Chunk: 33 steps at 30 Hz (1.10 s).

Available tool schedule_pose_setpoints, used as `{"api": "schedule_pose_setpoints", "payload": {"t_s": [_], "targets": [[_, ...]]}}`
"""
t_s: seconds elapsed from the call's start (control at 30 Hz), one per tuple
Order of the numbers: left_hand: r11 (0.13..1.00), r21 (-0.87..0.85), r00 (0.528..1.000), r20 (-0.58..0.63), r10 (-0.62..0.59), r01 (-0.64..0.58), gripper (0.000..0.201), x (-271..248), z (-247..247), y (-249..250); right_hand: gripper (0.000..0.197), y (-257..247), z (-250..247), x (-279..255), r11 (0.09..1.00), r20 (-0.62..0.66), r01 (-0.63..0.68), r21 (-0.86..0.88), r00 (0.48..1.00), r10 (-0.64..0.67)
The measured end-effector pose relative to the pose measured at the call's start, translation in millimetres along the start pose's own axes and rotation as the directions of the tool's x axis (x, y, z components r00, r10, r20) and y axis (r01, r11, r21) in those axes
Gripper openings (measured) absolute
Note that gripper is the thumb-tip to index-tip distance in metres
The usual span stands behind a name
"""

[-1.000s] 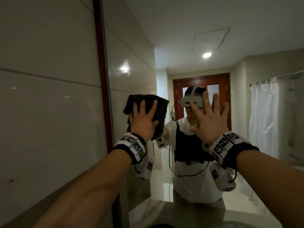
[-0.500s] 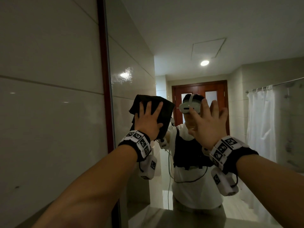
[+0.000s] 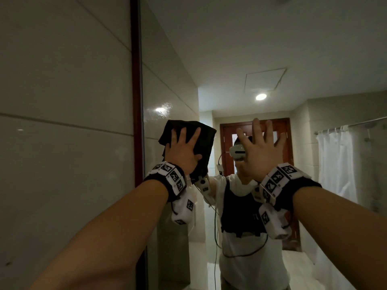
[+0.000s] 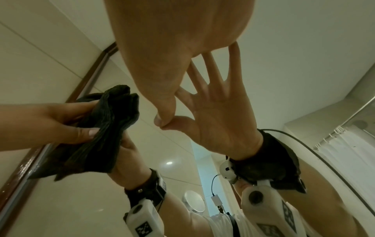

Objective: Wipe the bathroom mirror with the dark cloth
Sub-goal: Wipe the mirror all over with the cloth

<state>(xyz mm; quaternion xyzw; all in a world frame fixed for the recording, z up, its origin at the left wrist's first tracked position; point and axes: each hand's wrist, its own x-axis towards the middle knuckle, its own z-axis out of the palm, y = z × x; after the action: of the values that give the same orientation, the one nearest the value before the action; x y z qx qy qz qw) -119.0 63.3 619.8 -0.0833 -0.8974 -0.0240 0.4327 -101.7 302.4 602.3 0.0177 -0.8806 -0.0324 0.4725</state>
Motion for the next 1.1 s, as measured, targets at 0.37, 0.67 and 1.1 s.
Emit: {"api": "schedule_pose_setpoints", "payload": {"t_s": [0.37, 0.67, 1.1], "targets": [[0.99, -0.141, 0.976, -0.219, -0.011, -0.02, 0.072, -12, 15, -2, 0.105, 2, 1, -2, 0.999, -0.005, -0.003, 0.042, 1.0, 0.003], [0.999, 0.044, 0.996, -0.086, -0.021, 0.025, 0.07, -61, 46, -35, 0.103, 1, -1, -4, 0.999, 0.005, -0.008, 0.045, 1.0, 0.008], [0.993, -0.091, 0.994, -0.065, -0.085, 0.078, 0.074, -23, 24, -71, 0.101, -1, -3, -4, 1.0, 0.005, -0.011, 0.018, 1.0, 0.011]]}}
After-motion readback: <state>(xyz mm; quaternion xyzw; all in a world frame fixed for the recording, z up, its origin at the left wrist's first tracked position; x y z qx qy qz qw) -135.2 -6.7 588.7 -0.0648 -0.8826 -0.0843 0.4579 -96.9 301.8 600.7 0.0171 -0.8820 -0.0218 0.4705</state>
